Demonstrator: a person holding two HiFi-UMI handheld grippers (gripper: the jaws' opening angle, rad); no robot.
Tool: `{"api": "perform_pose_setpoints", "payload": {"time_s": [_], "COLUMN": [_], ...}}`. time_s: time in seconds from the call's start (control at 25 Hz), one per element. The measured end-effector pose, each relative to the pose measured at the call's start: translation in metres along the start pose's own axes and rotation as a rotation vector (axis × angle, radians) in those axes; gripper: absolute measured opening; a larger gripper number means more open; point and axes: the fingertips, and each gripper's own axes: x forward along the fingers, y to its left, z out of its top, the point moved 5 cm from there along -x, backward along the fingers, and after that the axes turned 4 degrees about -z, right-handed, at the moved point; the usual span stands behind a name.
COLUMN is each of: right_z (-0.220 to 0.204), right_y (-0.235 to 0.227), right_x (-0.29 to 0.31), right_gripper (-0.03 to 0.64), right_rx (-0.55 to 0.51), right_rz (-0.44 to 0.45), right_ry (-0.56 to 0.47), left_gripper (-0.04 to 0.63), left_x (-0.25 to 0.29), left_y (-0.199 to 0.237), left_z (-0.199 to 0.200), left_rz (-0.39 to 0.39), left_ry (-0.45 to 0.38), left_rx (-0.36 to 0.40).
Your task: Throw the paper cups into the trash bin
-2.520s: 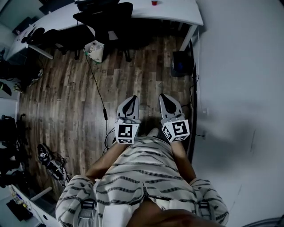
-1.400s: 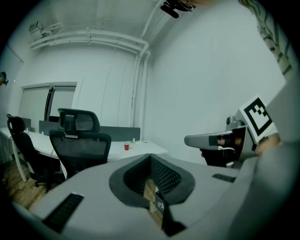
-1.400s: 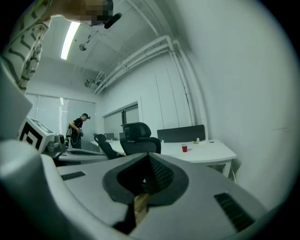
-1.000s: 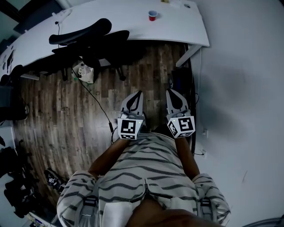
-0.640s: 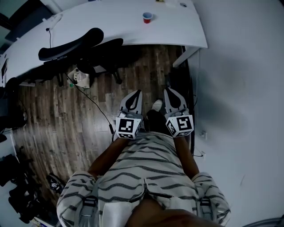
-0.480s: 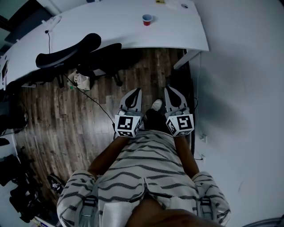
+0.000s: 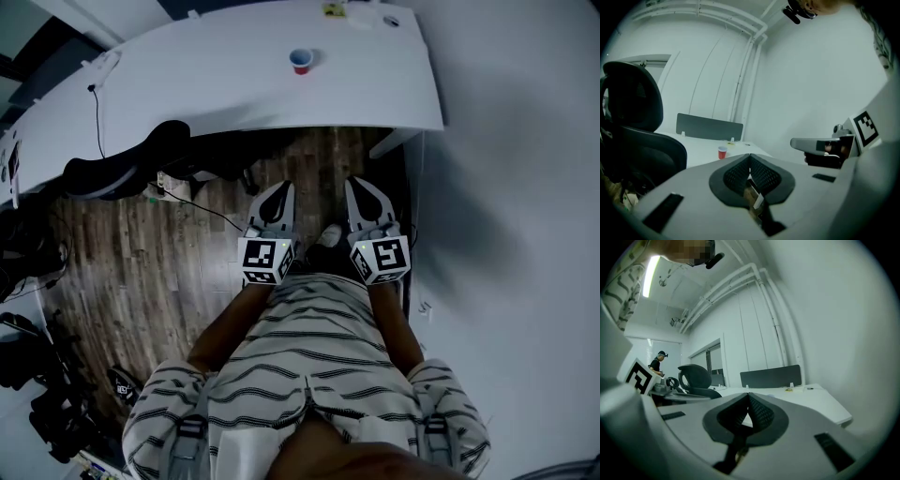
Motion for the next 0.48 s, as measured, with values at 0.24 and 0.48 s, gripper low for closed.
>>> {"api": "perform_pose_setpoints", "payload": {"time_s": [0.24, 0.48], "right_z": [0.007, -0.001], "right_y": [-0.02, -0.02], "right_x": [0.017, 0.032], "right_gripper": [0.009, 0.009], "right_rx": [0.027, 0.033], "right_rz": [-0.005, -0.044], "right_ry": [0.007, 0.032], "left_gripper": [0.025, 0.025], "left_x": [0.042, 0.071], "left_y": [0.011, 0.029], "left_z": [0.02, 0.026], "left_rz": [0.032, 0.012], "left_ry": [-0.001, 0.013], "left_rx": [0.017, 0.013]}}
